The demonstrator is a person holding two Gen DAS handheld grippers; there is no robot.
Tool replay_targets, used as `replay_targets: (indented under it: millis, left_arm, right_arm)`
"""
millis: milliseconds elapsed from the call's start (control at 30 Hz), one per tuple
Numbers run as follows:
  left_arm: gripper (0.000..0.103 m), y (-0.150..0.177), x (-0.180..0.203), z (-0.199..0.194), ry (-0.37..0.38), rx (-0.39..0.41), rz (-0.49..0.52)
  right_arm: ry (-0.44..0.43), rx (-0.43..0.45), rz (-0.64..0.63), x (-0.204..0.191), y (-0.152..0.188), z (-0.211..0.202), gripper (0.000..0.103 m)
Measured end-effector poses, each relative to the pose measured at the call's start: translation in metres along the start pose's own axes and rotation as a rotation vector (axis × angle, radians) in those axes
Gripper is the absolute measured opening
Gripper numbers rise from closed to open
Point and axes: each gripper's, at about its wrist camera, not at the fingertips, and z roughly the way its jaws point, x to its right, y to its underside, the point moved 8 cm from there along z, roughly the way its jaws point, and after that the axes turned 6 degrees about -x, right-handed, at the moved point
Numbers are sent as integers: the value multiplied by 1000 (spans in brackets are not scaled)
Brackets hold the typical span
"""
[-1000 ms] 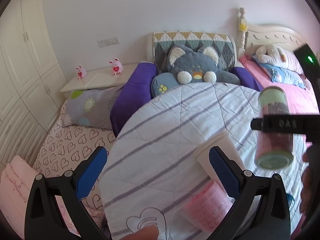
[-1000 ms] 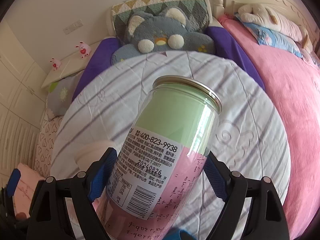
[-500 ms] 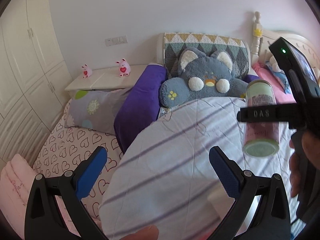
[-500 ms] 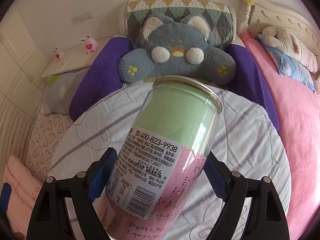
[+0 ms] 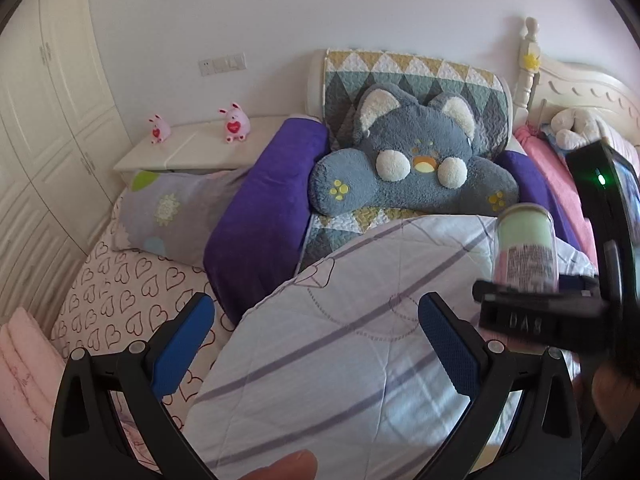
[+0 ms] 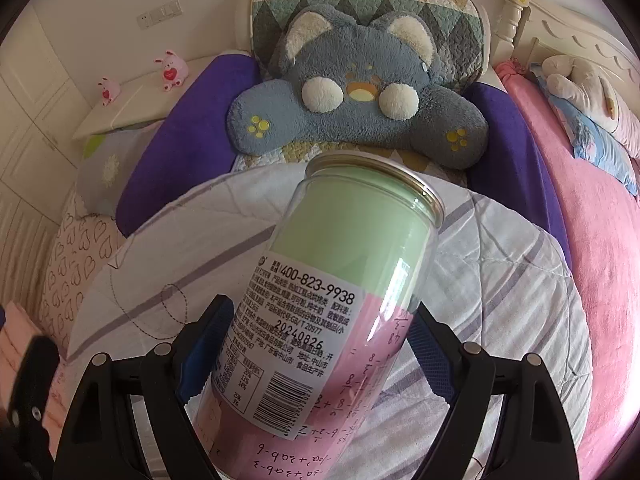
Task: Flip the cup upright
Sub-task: 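Lift the can with the right tool and rotate it green top up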
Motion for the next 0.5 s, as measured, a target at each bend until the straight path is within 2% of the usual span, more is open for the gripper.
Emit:
replay_targets:
  millis: [233, 300, 367, 500]
  left_arm:
    - [103, -4, 5, 21, -10, -27, 4]
    - [103, -4, 4, 23, -12, -31, 3]
    - [103, -5, 3, 22, -14, -31, 2]
    - [103, -7, 2, 20, -19, -30, 3]
  right_arm:
    - [8, -18, -6, 0, 4, 11, 86]
    - [21, -26, -14, 0, 4, 13, 91]
    - [25, -38, -16, -1, 6, 15, 102]
    - [13, -31, -5, 1, 9, 8, 103]
